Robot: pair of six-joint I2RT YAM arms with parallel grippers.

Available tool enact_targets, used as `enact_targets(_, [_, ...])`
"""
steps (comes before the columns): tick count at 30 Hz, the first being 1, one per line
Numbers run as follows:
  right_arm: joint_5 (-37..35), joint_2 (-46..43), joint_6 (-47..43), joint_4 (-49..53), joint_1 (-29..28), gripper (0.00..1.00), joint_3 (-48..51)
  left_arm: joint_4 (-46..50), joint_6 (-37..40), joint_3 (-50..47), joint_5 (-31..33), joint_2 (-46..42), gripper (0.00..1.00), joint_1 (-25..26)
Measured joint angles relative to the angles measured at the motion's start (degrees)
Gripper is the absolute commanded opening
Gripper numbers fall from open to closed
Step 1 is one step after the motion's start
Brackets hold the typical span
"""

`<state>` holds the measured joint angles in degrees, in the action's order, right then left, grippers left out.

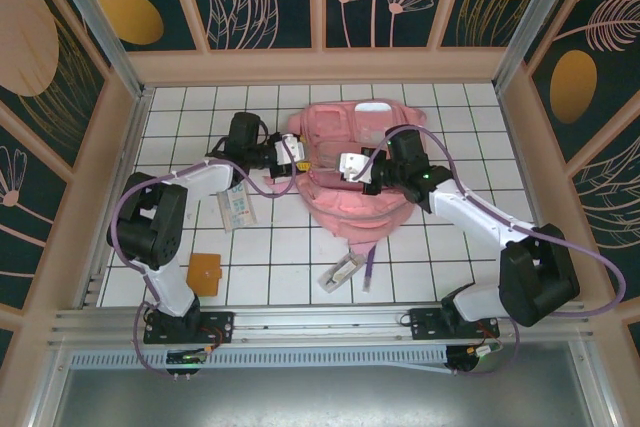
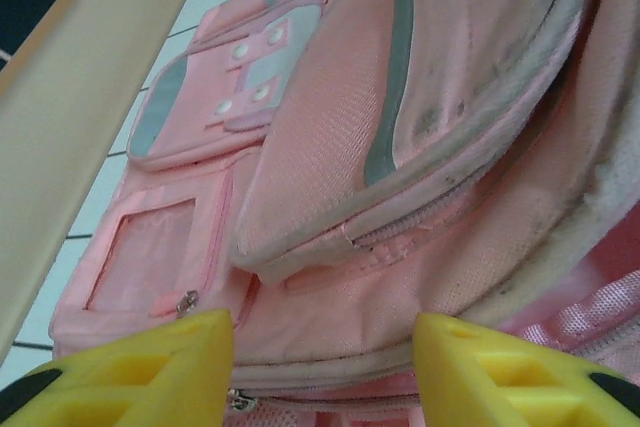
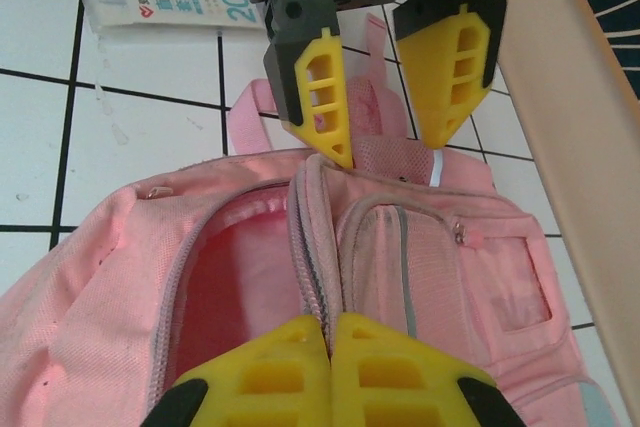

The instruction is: Pack the student bag

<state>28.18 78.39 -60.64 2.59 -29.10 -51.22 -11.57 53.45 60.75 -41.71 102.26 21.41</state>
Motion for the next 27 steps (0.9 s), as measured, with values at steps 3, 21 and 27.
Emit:
enact_targets(3, [0.02, 0.0, 1.86, -2.16, 0.11, 0.0, 1.01, 2.32, 2.73, 1.7, -1.2, 0.09, 0.52, 0.63])
enact_targets(21, [-2.67, 7.28, 16.48, -15.67, 0.2, 0.0, -4.7, -2.73, -1.03, 3.91, -3.19, -0.55, 0.99, 0.87])
enact_targets(27, [-5.16, 7.28, 16.0, -16.44, 0.31, 0.0, -5.73, -5.7, -4.85, 4.02, -3.28, -0.76, 0.99, 0.17])
